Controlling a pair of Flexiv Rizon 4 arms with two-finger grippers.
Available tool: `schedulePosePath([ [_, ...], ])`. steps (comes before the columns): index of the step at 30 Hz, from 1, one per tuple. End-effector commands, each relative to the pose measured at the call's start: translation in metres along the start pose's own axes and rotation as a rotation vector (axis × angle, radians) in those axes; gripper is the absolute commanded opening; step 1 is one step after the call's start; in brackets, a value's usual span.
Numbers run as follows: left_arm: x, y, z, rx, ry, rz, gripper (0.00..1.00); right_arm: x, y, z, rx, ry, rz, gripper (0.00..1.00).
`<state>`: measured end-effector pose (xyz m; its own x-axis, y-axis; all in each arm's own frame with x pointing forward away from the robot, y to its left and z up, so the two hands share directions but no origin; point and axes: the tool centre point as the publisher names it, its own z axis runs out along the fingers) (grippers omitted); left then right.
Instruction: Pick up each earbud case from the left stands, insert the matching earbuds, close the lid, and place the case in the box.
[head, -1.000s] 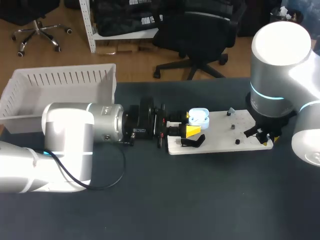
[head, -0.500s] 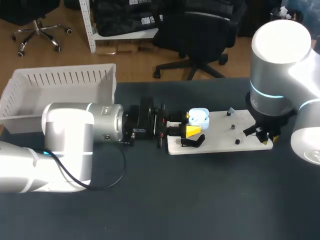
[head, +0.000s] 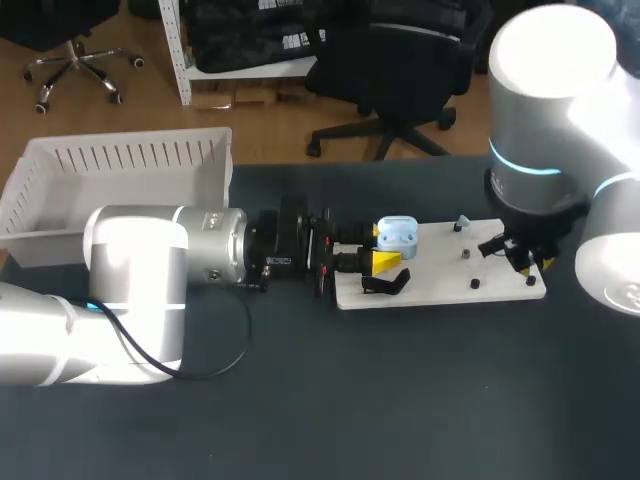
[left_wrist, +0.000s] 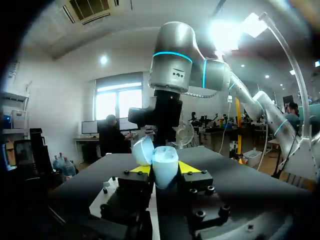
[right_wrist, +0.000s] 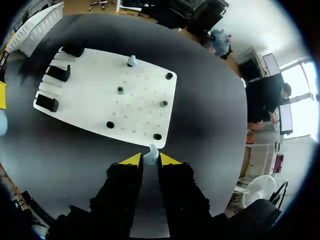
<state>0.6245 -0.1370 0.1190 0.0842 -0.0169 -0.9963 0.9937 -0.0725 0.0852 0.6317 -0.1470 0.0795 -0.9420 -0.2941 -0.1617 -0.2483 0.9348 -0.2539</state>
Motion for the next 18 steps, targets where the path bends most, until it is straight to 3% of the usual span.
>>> schedulePosePath([
  [1,0.001,-0.001,0.0,-0.004,-0.003,0.003,0.0,0.004,0.009,-0.048,0.005,-0.005,0.001,0.0],
  [9,0.001,-0.001,0.0,-0.004,-0.003,0.003,0.0,0.001,0.047,-0.11,-0.04,0.074,-0.024,0.0],
  [18,0.001,-0.001,0.0,-0.004,-0.003,0.003,0.0,0.001,0.093,-0.145,-0.027,0.094,-0.042,0.0],
])
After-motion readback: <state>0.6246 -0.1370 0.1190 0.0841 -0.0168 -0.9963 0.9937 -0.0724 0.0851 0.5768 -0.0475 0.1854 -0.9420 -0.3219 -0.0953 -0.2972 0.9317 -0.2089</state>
